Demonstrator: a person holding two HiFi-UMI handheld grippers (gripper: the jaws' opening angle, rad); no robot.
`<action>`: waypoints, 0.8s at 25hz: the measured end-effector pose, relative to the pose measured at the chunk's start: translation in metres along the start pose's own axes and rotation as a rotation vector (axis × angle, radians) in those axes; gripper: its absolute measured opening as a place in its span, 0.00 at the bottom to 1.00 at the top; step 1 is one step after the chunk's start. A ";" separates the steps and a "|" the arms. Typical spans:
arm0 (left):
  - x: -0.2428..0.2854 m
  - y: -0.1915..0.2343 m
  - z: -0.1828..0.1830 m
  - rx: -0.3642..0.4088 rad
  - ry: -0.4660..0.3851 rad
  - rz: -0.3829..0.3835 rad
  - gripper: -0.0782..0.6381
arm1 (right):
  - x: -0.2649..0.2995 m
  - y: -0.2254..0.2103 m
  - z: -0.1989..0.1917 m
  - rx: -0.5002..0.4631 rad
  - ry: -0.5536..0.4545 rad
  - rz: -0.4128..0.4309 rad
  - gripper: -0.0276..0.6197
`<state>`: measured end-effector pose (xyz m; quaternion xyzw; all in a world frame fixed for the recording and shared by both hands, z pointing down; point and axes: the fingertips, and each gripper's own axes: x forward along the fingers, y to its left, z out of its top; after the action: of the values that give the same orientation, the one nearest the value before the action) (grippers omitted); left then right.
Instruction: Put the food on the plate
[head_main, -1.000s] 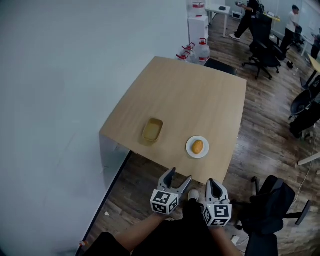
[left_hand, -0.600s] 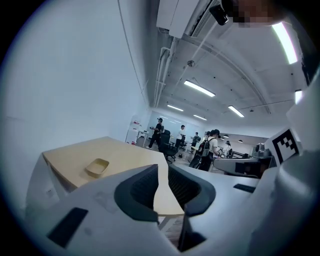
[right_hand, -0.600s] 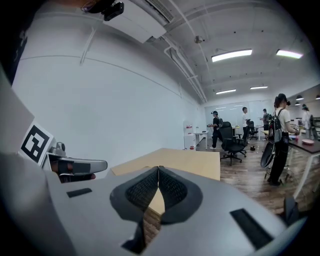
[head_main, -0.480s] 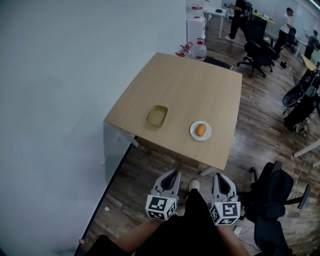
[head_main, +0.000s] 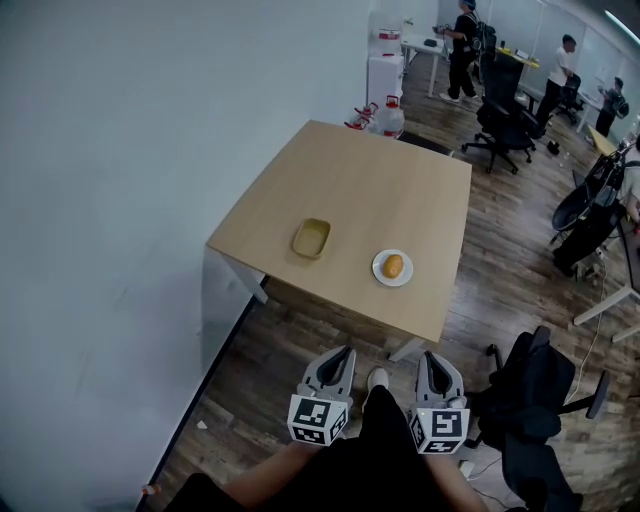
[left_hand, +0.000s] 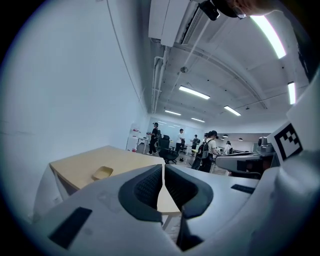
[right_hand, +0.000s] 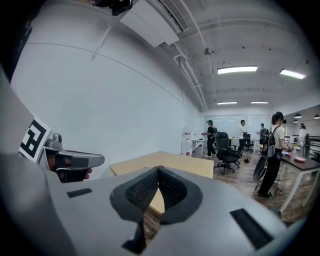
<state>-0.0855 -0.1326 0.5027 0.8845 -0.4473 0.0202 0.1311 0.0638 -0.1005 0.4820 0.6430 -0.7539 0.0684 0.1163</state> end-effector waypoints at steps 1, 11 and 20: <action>-0.001 0.001 0.000 0.003 0.001 -0.005 0.15 | -0.002 -0.001 0.001 0.001 0.000 -0.014 0.14; -0.016 0.010 0.009 0.017 -0.005 0.006 0.15 | -0.007 0.009 0.008 0.001 -0.026 -0.013 0.14; -0.023 0.012 0.016 0.009 -0.009 0.036 0.15 | -0.011 0.016 0.019 -0.021 -0.050 0.011 0.14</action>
<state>-0.1101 -0.1253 0.4869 0.8769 -0.4637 0.0208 0.1247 0.0481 -0.0917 0.4616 0.6390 -0.7608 0.0451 0.1035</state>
